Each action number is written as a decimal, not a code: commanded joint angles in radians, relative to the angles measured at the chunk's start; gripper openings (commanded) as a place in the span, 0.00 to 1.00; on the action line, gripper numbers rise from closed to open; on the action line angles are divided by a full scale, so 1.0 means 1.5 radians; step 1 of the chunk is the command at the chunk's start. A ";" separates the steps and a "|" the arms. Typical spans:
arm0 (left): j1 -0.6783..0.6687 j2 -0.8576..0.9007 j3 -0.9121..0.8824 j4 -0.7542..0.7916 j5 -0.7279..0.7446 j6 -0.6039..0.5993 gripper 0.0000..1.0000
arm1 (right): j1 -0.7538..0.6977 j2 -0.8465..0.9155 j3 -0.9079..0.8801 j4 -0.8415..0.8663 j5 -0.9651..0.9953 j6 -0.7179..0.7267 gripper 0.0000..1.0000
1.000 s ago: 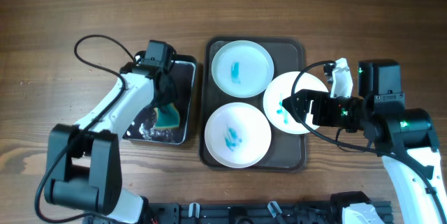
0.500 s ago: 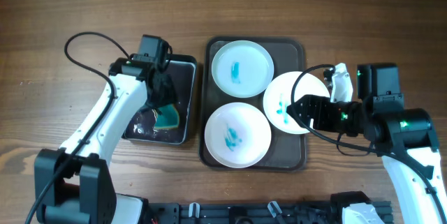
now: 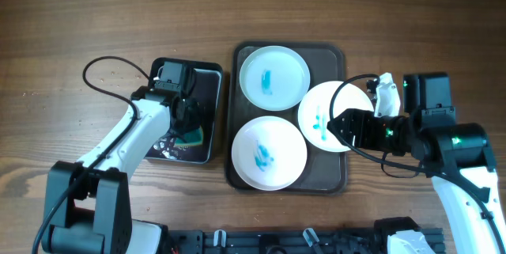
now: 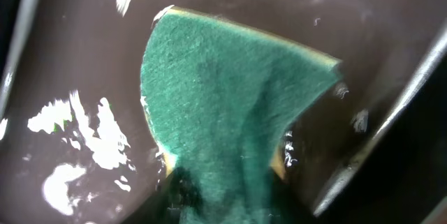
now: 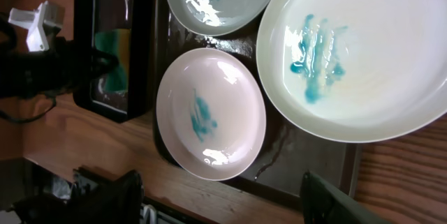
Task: Clean dirty plates on tray and stack at the side
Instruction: 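Grasp the sponge with the left gripper and lift it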
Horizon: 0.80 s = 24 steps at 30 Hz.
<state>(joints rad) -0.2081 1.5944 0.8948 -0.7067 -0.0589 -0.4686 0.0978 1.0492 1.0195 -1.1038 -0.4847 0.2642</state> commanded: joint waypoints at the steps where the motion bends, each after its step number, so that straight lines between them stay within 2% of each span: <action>1: 0.001 0.005 -0.007 -0.013 -0.032 0.009 0.63 | 0.005 0.002 -0.014 -0.002 0.017 -0.001 0.77; 3: 0.001 0.005 -0.007 -0.011 -0.032 0.013 0.73 | 0.005 0.002 -0.019 -0.001 0.017 0.000 0.77; 4: 0.001 0.006 -0.007 -0.010 -0.032 0.013 0.71 | 0.005 0.004 -0.019 -0.001 0.017 0.001 0.78; 6: 0.001 0.006 -0.007 -0.008 -0.032 0.013 0.59 | 0.005 0.006 -0.019 -0.001 0.017 0.001 0.77; 9: 0.001 0.006 -0.008 0.009 -0.031 0.008 0.35 | 0.005 0.008 -0.019 -0.002 0.017 0.001 0.78; 13: 0.001 0.006 -0.008 0.026 -0.031 0.008 0.20 | 0.005 0.008 -0.019 -0.008 0.017 0.018 0.78; 15: 0.001 0.006 -0.008 0.026 -0.031 0.008 0.05 | 0.005 0.008 -0.019 -0.007 0.017 0.018 0.77; 17: 0.001 0.006 -0.008 0.026 -0.029 0.008 0.04 | 0.005 0.008 -0.021 -0.007 0.018 0.017 0.78; 18: 0.001 0.006 -0.008 0.026 -0.029 0.008 0.08 | 0.005 0.008 -0.024 -0.006 0.018 0.016 0.78; 19: 0.001 0.006 -0.008 0.025 -0.029 0.008 0.26 | 0.005 0.008 -0.029 -0.004 0.017 0.017 0.78; 21: 0.001 0.006 -0.009 0.022 -0.023 0.009 0.35 | 0.005 0.008 -0.045 -0.001 0.017 0.018 0.78; 23: 0.001 0.006 -0.014 0.026 -0.007 0.009 0.35 | 0.005 0.008 -0.063 0.005 0.017 0.017 0.78; 24: 0.001 0.006 -0.022 0.032 0.003 0.008 0.32 | 0.005 0.008 -0.077 0.011 0.017 0.017 0.78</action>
<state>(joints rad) -0.2092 1.5944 0.8890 -0.6735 -0.0830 -0.4572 0.0978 1.0557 0.9569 -1.1011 -0.4698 0.2768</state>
